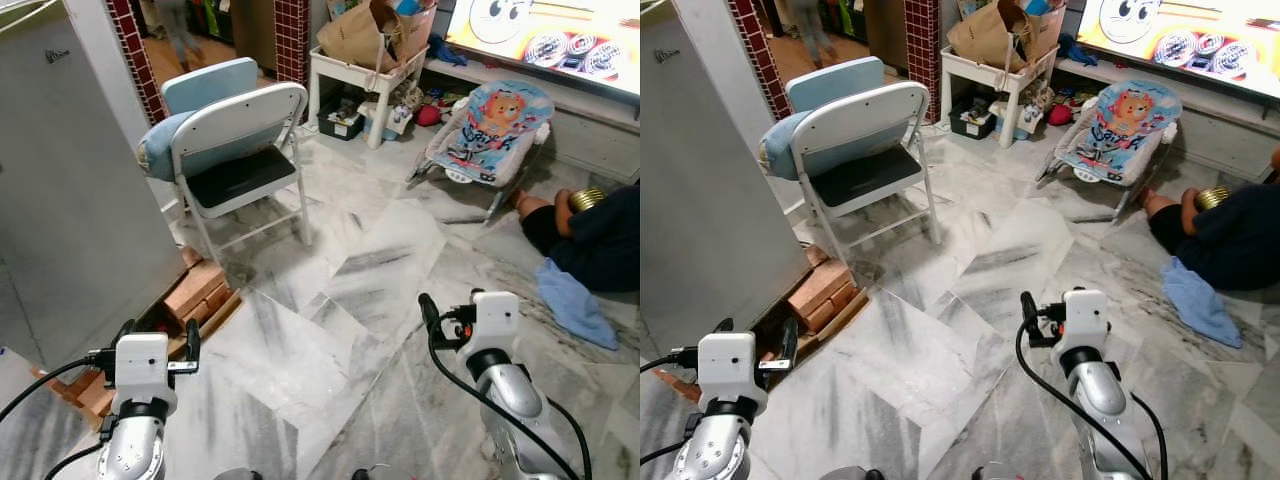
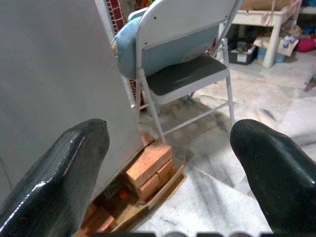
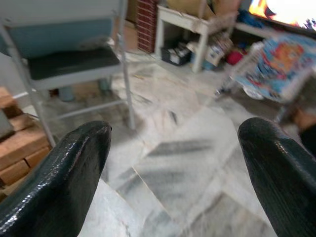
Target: Restocking fridge
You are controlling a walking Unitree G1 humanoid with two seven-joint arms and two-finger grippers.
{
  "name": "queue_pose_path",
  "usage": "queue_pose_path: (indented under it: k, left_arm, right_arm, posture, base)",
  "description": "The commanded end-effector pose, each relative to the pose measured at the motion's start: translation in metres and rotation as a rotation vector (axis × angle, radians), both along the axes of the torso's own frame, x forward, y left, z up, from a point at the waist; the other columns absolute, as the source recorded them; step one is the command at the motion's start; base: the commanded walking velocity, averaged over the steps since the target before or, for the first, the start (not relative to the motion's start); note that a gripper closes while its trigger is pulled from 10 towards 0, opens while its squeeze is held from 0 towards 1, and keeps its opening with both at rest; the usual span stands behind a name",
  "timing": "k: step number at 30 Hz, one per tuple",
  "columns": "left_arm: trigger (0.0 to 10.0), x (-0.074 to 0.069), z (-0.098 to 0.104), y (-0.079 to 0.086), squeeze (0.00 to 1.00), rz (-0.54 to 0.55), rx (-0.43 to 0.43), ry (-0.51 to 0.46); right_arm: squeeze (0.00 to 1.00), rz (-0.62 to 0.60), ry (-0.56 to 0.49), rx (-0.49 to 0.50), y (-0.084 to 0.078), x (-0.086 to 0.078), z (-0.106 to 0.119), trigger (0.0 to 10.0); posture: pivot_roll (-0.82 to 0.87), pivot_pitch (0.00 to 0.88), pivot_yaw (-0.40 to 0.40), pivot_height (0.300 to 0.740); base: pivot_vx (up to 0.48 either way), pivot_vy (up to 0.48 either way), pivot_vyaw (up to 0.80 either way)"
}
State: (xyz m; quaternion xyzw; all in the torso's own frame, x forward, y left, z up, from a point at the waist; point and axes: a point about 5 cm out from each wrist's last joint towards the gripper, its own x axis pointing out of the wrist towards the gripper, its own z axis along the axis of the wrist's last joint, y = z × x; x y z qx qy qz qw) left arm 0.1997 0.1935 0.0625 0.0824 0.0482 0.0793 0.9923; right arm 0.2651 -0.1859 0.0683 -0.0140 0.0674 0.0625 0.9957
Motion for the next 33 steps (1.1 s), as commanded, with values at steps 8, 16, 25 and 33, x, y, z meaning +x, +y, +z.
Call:
queue_pose_path:
  k: [8, 16, 25, 33]
  left_arm:
    - [10.0, 0.007, 0.003, -0.002, 0.0, -0.035, 0.017, -0.005]
    - [10.0, 0.017, 0.006, -0.004, 0.0, -0.059, 0.006, -0.006]
    - [10.0, 0.005, 0.003, -0.001, 0.0, 0.013, 0.052, -0.001]
    - [10.0, 0.012, 0.023, 0.007, 0.0, 0.026, 0.069, -0.037]
  right_arm:
    - [0.0, -0.029, 0.026, -0.035, 0.0, 0.001, -0.006, 10.0]
    - [0.0, -0.019, 0.014, -0.03, 0.002, 0.003, -0.001, 10.0]
    - [0.0, 0.021, 0.003, -0.034, 0.009, 0.02, 0.003, 10.0]
    - [0.0, 0.063, -0.012, 0.017, 0.026, 0.032, 0.012, 10.0]
  posture:
    - [-0.01, 0.046, -0.065, 0.74]
    - [-0.03, 0.057, -0.02, 0.74]
    - [0.04, 0.077, -0.059, 0.74]
    - [0.05, 0.122, -0.06, 0.74]
  base:
    - [0.0, 0.0, 0.0]
    - [0.0, 0.0, 0.0]
    - [0.0, 0.0, 0.0]
    - [0.0, 0.0, 0.0]
